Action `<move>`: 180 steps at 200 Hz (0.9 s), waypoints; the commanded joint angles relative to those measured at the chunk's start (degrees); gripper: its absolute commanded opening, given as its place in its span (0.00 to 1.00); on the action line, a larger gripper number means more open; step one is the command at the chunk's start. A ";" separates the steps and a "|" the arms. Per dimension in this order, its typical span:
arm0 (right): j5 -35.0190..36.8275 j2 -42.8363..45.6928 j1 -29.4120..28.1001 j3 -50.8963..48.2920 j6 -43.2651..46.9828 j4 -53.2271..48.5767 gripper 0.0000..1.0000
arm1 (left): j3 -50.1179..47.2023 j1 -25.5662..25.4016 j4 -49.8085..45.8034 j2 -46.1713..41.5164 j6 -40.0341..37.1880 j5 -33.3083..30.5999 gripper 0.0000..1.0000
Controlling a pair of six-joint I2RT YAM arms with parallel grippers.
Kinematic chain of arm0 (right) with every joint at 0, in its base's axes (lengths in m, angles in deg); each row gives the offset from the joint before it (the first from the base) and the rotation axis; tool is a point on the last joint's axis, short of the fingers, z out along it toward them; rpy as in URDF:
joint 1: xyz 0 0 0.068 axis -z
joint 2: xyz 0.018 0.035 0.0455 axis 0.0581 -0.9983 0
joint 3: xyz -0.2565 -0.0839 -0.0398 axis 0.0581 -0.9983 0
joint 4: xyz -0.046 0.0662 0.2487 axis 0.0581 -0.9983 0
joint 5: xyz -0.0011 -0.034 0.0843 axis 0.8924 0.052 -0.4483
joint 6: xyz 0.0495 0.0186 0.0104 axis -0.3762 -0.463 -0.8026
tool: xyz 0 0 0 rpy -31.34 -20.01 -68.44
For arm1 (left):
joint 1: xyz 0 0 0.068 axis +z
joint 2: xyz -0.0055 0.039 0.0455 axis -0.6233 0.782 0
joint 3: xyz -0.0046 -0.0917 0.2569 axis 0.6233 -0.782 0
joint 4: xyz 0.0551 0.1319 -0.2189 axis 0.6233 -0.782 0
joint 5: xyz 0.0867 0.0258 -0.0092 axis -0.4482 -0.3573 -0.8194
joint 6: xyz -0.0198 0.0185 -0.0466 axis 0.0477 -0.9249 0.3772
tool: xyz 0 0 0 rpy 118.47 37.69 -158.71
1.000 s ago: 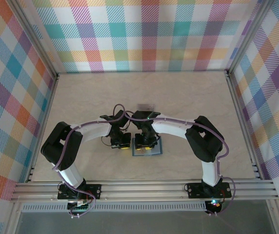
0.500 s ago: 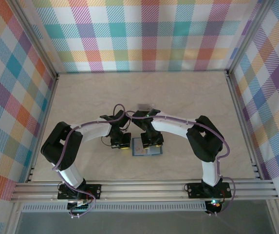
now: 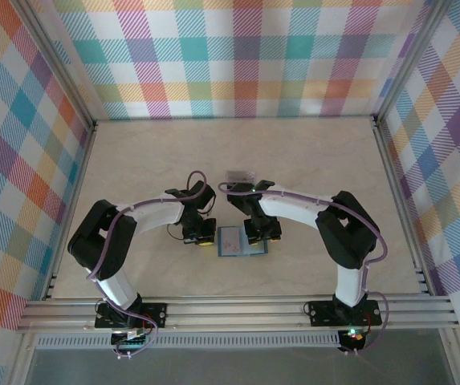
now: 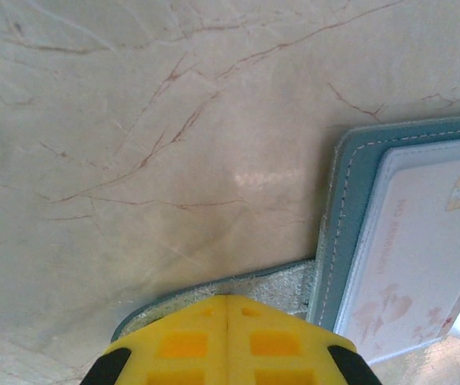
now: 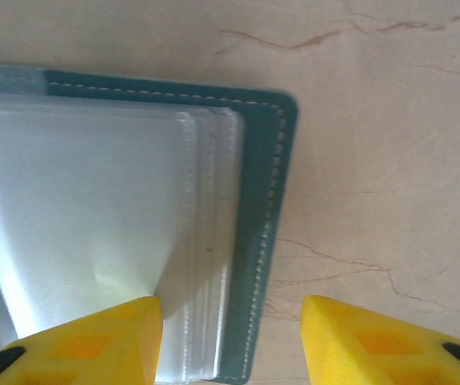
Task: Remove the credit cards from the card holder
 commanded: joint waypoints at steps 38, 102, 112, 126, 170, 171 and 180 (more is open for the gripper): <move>0.88 4.67 0.15 -0.66 0.58 -0.24 0.36 | 3.18 -1.22 -1.38 0.13 0.02 0.84 0.00; -2.27 8.41 0.15 0.13 1.60 1.40 0.36 | 5.61 -3.52 -0.71 0.89 1.34 1.81 0.00; -4.94 9.00 0.15 0.05 1.48 3.40 0.34 | 5.64 -3.68 -0.35 1.32 1.47 2.17 0.00; -9.28 9.39 0.15 -0.38 1.07 7.15 0.32 | 5.45 -3.97 0.44 2.21 1.46 2.73 0.00; -20.65 6.48 0.24 -1.83 -1.91 17.35 0.24 | 4.24 -4.08 0.96 3.40 1.19 2.31 0.00; -20.78 6.39 0.28 -1.86 -1.94 17.55 0.24 | 4.23 -4.04 0.95 3.45 1.13 2.31 0.00; -21.85 5.64 0.36 -2.30 -2.62 19.17 0.23 | 3.97 -4.04 0.97 3.54 1.16 2.23 0.00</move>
